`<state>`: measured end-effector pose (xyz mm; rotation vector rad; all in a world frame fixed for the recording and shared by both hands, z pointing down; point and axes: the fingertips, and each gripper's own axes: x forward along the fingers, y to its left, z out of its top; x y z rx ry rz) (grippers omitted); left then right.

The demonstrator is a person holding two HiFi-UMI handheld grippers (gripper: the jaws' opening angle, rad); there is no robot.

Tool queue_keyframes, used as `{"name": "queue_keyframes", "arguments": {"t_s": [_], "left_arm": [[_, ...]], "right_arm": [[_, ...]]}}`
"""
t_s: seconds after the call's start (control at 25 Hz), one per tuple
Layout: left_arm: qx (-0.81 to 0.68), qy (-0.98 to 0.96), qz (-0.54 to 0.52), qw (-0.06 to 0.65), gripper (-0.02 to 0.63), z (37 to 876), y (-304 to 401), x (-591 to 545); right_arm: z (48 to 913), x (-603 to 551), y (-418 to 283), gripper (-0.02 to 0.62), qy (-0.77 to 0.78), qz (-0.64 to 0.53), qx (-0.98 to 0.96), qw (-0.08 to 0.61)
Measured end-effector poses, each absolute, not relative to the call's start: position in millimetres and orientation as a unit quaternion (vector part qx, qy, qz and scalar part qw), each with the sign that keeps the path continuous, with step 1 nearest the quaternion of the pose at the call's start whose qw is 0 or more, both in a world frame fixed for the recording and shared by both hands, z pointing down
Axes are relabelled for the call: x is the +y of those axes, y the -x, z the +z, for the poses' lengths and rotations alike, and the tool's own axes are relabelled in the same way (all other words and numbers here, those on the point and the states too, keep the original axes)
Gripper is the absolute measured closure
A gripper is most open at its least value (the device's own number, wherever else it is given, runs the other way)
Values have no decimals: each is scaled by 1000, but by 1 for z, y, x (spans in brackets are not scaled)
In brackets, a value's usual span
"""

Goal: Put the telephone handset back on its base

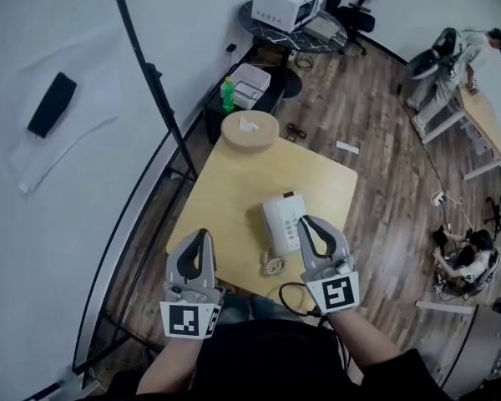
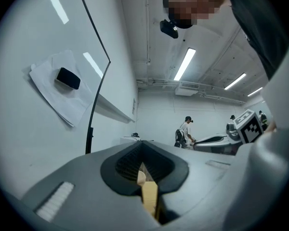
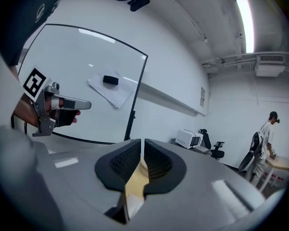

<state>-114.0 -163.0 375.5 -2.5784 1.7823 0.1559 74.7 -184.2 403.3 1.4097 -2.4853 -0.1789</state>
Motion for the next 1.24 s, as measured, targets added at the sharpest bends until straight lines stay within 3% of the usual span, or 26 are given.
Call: {"name": "queue_keyframes", "arguments": {"t_s": [0.08, 1.24], "left_arm": [[565, 823, 51, 7, 606, 369, 111, -163], [544, 837, 49, 37, 606, 344, 91, -151]], "right_arm": [[398, -177, -79, 587, -489, -64, -860, 130], [383, -153, -98, 589, -514, -26, -853, 92]]}}
